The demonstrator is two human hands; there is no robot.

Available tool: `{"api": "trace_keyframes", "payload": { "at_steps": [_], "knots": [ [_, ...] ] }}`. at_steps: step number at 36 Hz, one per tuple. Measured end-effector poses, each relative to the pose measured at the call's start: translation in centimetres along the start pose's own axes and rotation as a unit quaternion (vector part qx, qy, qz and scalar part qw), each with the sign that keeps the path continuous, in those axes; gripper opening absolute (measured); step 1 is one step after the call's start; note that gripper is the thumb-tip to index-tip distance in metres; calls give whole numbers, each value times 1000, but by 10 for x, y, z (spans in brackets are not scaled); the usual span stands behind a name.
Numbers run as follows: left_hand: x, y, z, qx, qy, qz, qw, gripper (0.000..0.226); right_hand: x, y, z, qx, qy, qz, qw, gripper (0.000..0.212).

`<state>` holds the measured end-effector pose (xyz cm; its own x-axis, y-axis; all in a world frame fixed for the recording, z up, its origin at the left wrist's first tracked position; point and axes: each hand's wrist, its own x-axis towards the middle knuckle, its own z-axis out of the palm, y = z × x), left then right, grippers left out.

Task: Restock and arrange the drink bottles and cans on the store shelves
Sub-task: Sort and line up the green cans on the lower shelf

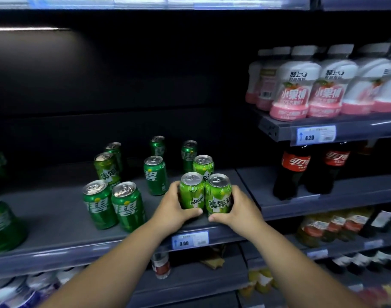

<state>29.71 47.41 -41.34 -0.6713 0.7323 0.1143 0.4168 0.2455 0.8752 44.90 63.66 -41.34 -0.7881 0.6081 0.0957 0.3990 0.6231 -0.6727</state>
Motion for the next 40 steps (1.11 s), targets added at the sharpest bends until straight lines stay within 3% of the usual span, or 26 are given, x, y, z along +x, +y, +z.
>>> {"api": "trace_keyframes", "payload": {
  "at_steps": [4, 9, 13, 17, 21, 26, 34, 40],
  "knots": [
    [-4, -6, -1, -18, 1, 2, 1000, 80, 1, 7, 2, 32, 7, 2, 999, 83],
    [-2, -6, 2, -2, 17, 8, 1000, 105, 0, 9, -1, 63, -14, 0, 998, 93],
    [-1, -4, 1, -28, 20, 2, 999, 92, 2, 12, -1, 83, -25, 6, 996, 91],
    [-2, -8, -4, -52, -22, 6, 998, 98, 2, 13, -2, 95, -34, 7, 995, 85],
    [-3, -8, -3, -35, 1, 4, 999, 101, 3, 13, -1, 96, -35, 6, 995, 85],
    [-3, -11, -6, -44, -39, 5, 998, 91, 2, 14, -1, 97, -33, 6, 995, 86],
    [-5, -10, -5, -3, -22, 10, 1000, 82, 1, 14, 0, 90, -26, 3, 996, 88],
    [-7, -9, -4, 14, -41, 14, 999, 86, -3, 10, 0, 67, -25, -7, 997, 92]
  ]
}}
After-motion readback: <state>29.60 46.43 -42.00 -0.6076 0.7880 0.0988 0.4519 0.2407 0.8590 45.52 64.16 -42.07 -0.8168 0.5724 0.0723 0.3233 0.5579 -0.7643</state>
